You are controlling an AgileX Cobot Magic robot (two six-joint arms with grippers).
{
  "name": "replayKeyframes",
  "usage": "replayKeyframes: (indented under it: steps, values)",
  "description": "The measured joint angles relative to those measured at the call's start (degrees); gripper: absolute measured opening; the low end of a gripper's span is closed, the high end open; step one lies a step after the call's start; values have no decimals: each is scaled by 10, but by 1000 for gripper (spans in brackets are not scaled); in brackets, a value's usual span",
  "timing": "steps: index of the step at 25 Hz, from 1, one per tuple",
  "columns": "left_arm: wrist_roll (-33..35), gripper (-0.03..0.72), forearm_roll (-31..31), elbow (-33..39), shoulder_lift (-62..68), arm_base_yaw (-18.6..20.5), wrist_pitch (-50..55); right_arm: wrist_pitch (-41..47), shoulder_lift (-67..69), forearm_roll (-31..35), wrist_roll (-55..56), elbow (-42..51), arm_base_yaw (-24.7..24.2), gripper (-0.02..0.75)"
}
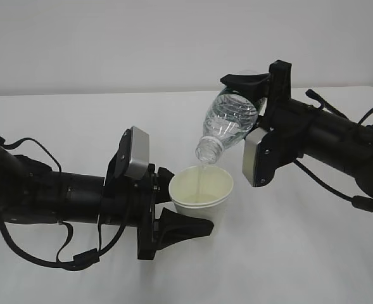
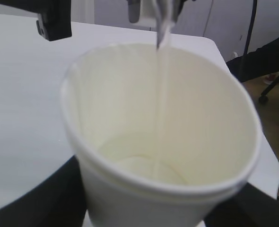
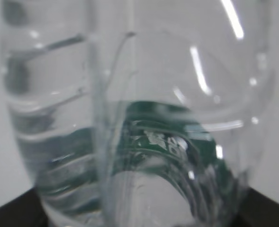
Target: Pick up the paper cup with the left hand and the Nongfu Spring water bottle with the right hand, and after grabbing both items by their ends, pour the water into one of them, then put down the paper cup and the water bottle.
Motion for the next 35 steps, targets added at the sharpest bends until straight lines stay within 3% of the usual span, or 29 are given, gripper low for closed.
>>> replayKeyframes:
  steps: [35]
  values:
    - [0,475,2,0,0,-8,2,-21,0,1,-9,0,0,456]
